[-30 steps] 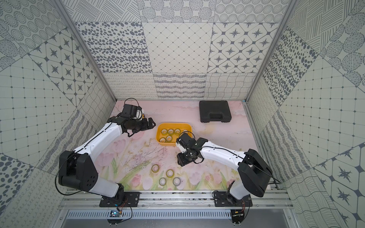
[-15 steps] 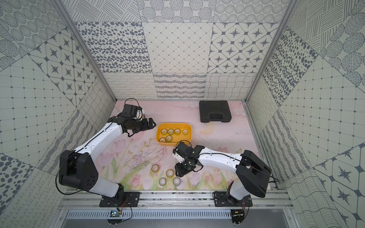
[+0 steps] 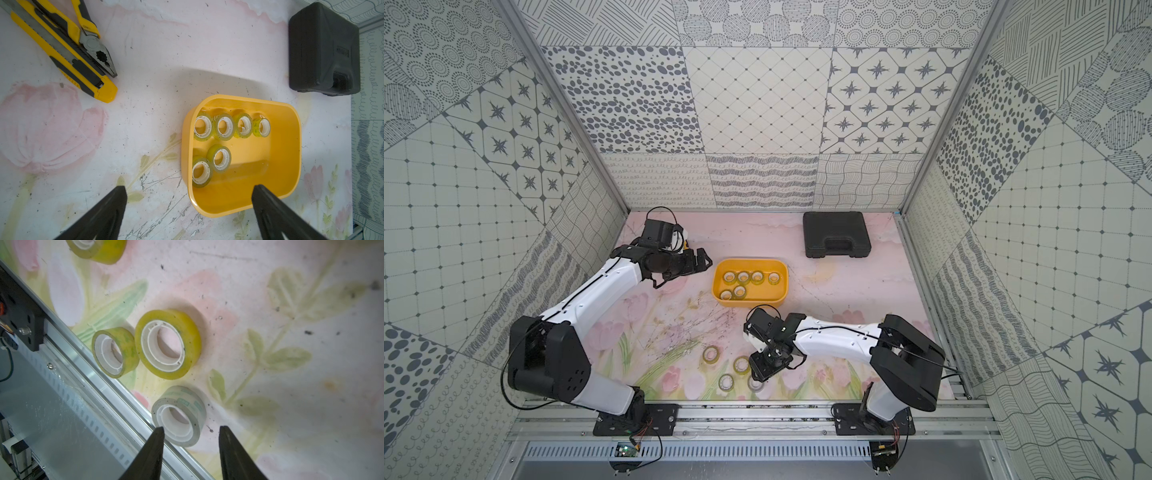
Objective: Put the transparent tape into the storage box
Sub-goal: Pick up the tape at the center of the board.
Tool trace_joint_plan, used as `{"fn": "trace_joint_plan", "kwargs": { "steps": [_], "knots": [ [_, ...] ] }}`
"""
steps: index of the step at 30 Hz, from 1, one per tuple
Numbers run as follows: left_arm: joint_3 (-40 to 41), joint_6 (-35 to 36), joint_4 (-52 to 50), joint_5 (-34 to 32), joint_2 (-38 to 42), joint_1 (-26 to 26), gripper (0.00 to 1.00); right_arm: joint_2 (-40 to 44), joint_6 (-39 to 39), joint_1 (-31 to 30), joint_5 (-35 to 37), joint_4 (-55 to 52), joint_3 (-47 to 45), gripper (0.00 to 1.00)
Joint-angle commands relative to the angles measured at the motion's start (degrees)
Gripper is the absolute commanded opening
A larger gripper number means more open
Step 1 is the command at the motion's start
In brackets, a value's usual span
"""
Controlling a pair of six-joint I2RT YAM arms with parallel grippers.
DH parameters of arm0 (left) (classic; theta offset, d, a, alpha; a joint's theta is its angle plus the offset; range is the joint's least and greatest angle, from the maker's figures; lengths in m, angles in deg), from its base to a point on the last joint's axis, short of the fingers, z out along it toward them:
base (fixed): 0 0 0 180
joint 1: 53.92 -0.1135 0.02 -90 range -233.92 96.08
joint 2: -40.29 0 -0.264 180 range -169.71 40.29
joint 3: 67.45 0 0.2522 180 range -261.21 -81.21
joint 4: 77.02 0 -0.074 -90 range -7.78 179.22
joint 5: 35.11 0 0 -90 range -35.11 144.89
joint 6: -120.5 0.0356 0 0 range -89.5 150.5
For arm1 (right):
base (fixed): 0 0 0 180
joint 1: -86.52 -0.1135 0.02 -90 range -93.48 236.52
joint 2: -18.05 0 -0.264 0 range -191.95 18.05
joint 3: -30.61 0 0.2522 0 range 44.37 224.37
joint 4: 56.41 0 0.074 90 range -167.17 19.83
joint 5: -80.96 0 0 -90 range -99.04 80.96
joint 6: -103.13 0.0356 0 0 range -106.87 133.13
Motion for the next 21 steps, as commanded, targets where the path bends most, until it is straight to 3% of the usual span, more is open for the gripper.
{"fn": "trace_joint_plan", "kwargs": {
  "steps": [1,7,21],
  "knots": [
    [-0.37,0.73,-0.17,-0.16,0.16,-0.07,0.99,-2.05,1.08,-1.06,1.70,1.21,0.87,0.46],
    [-0.32,0.82,-0.16,-0.40,0.37,-0.04,0.99,-3.37,1.69,-1.36,4.63,0.95,1.24,0.41],
    [-0.32,1.00,-0.38,-0.74,0.26,-0.04,0.99,0.06,0.78,-1.31,10.40,0.27,1.73,0.06]
  ]
}}
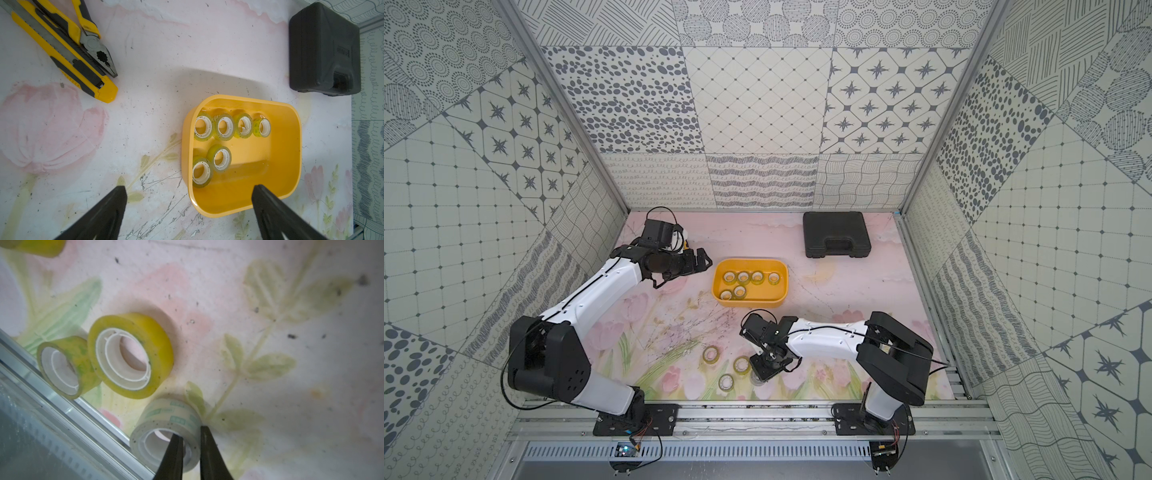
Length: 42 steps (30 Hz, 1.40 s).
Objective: Put the transparent tape into the storage box
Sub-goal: Pick up the tape at the center of the board, then place the tape in the storage box.
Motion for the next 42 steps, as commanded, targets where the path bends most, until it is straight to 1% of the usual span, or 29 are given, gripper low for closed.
{"fn": "trace_joint_plan", "kwargs": {
  "steps": [1,3,6,10,12,20,23,27,33,35,37,39,42],
  "knots": [
    [-0.35,1.00,-0.34,-0.59,0.28,-0.01,0.99,3.97,-0.94,-0.09,4.21,0.02,1.56,0.05],
    [-0.40,1.04,-0.29,-0.56,0.30,-0.04,0.99,6.29,-1.87,0.80,5.73,-1.03,2.84,0.05],
    [-0.40,1.04,-0.29,-0.44,0.54,-0.03,0.99,9.18,-3.04,3.78,7.87,-2.87,6.10,0.03],
    [-0.06,1.09,0.30,-0.51,1.47,-0.07,0.99,9.74,-2.90,8.28,11.04,-4.09,12.17,0.03],
    [0.12,1.09,0.54,-0.61,1.86,-0.09,0.99,7.57,-3.88,10.05,13.05,-4.15,15.36,0.03],
    [0.12,1.09,0.32,-0.89,2.18,-0.03,0.99,-9.16,-9.78,18.45,13.32,-5.15,29.79,0.03],
    [0.04,1.24,0.20,-0.98,2.08,-0.03,0.99,-14.34,-11.36,20.41,13.85,-5.96,34.14,0.03],
    [-0.07,1.35,0.07,-1.26,2.30,-0.05,0.99,-20.15,-13.10,22.09,15.25,-7.49,37.84,0.03],
    [-0.12,1.26,-0.03,-0.79,2.46,-0.03,0.99,-26.08,-12.56,22.72,12.53,-7.71,40.15,0.05],
    [-0.14,1.26,-0.13,-0.81,2.58,-0.02,0.99,-27.71,-11.75,22.72,10.79,-7.78,40.65,0.07],
    [-0.26,1.26,-0.36,-1.04,2.67,-0.03,0.99,-28.49,-10.86,22.72,9.25,-7.81,40.93,0.11],
    [-0.49,1.18,-0.62,-0.76,2.86,-0.06,0.99,-28.67,-10.16,22.72,8.05,-7.87,40.85,0.17],
    [0.10,0.87,0.04,-0.13,3.21,-0.03,0.99,-27.46,-9.26,22.72,6.35,-7.82,40.67,0.30]
  ]
}}
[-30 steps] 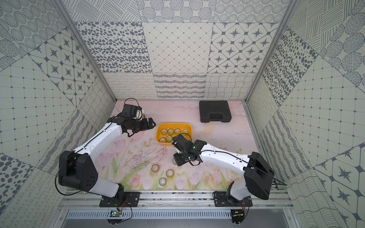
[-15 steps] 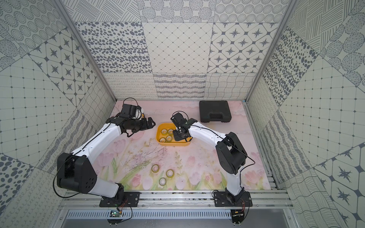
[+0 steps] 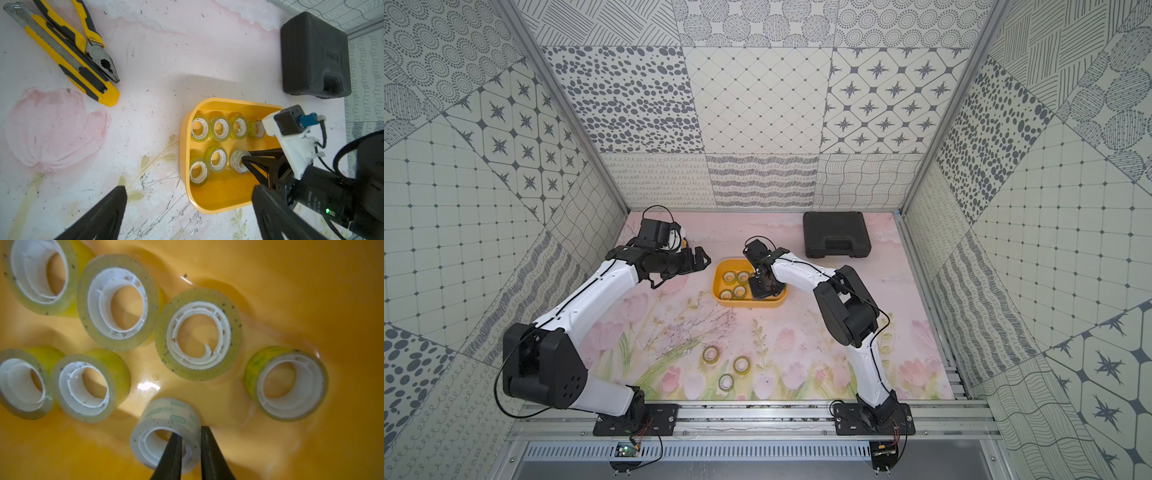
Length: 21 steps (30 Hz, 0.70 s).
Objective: Put the transparent tape into the storage box
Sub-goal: Place the tape in the storage box.
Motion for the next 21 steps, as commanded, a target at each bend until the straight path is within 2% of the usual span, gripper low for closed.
{"fn": "trace_joint_plan", "kwargs": {
  "steps": [1,10,21],
  "knots": [
    [0.12,0.80,0.17,0.14,0.82,-0.06,0.99,0.83,1.77,-0.20,-3.42,-0.06,1.24,0.34],
    [1.67,0.80,1.93,-0.30,1.67,-0.01,0.99,9.98,1.61,-0.34,-5.76,0.06,0.14,0.44],
    [4.88,0.89,6.06,-1.24,5.29,-0.03,0.99,29.25,3.09,-3.40,-8.95,9.61,-17.87,0.47]
  ]
}}
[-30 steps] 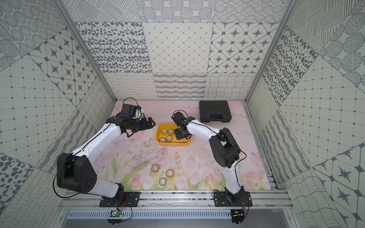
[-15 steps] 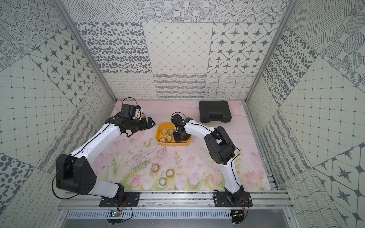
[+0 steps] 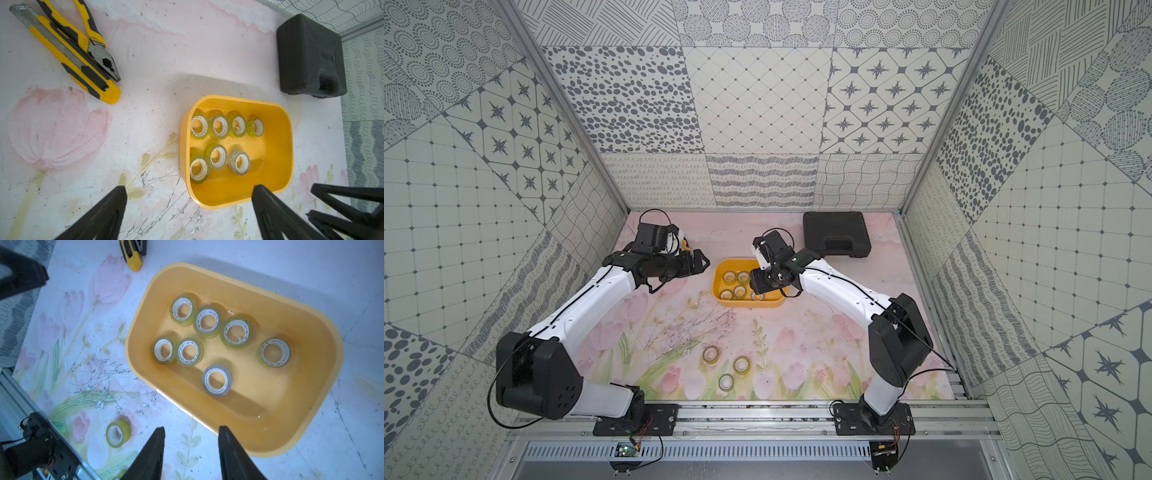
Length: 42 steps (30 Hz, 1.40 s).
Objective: Put the transparent tape into the storage box
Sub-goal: Place the tape in the storage box, then pick up the tape at the center of the board.
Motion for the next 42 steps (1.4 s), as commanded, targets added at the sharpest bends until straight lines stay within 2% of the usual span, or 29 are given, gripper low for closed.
{"fn": "trace_joint_plan", "kwargs": {
  "steps": [1,7,10,12,17,24,34,42],
  "knots": [
    [1.36,1.04,3.59,-1.10,2.37,-0.06,0.99,4.04,1.14,-2.41,-1.13,4.29,-5.14,0.47],
    [2.58,1.44,5.45,-3.98,4.47,-0.08,0.99,9.36,2.10,-7.34,0.05,6.16,-12.14,0.47],
    [2.17,1.44,4.93,-4.46,4.14,-0.03,0.99,11.06,3.39,-10.36,6.38,7.36,-15.79,0.47],
    [1.67,1.44,4.56,-4.09,3.63,0.02,0.99,12.01,4.09,-11.84,8.21,8.63,-18.60,0.46],
    [1.00,1.87,4.21,-5.17,3.20,-0.09,0.99,11.89,7.47,-13.69,2.69,13.08,-23.36,0.46],
    [1.07,1.97,4.21,-5.88,3.18,-0.07,0.99,7.33,10.05,-18.30,1.76,14.02,-23.42,0.45],
    [1.02,2.03,2.83,-5.99,3.02,-0.05,0.99,3.65,11.43,-21.19,3.53,13.42,-23.61,0.44],
    [0.82,2.22,2.25,-6.56,2.62,-0.05,0.99,-1.35,10.28,-22.75,1.52,12.35,-22.64,0.45]
  ]
}}
